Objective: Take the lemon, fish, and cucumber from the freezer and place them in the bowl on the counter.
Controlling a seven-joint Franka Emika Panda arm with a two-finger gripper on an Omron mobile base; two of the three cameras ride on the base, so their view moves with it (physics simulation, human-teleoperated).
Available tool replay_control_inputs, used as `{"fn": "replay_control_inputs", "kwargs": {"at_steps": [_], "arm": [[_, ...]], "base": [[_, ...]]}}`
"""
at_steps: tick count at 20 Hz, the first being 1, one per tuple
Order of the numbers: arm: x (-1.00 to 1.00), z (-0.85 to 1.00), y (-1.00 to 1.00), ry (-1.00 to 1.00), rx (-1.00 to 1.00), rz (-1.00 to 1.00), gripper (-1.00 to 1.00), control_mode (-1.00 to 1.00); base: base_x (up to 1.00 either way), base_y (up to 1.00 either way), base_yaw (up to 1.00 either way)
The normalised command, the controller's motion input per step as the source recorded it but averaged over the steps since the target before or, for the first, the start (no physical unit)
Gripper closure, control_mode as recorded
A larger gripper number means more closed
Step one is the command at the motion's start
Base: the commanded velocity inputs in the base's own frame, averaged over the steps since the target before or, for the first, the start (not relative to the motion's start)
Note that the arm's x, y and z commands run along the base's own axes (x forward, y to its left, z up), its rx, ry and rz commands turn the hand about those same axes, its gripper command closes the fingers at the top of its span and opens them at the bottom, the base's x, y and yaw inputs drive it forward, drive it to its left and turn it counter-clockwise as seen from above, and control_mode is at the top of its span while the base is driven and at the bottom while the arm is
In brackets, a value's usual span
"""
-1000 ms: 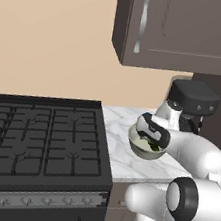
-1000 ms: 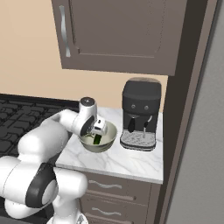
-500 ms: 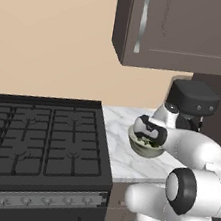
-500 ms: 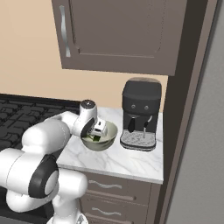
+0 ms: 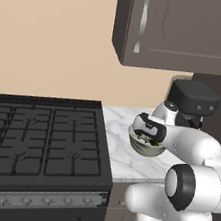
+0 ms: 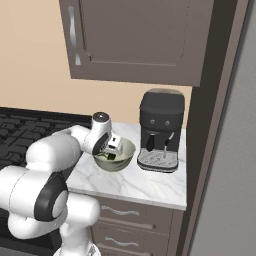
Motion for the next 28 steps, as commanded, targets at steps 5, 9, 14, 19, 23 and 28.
{"fn": "replay_control_inputs", "kwargs": {"at_steps": [5,9,14,19,23,28], "arm": [[0.00,0.00,0.00,-0.06,0.00,0.00,-1.00,-1.00],[-0.01,0.13,0.00,-0.16,0.00,0.00,-1.00,-1.00],[-0.05,0.20,0.00,-0.12,0.00,0.00,-1.00,-1.00],[-0.03,0.29,0.00,-0.09,0.00,0.00,-1.00,-1.00],[-0.12,0.63,0.00,-0.02,-0.01,0.00,-1.00,-1.00],[-0.12,0.68,0.05,0.00,-0.06,0.00,-1.00,-1.00]], "base": [[0.00,0.00,0.00],[0.00,0.00,0.00],[0.00,0.00,0.00],[0.00,0.00,0.00],[0.00,0.00,0.00],[0.00,0.00,0.00]]}}
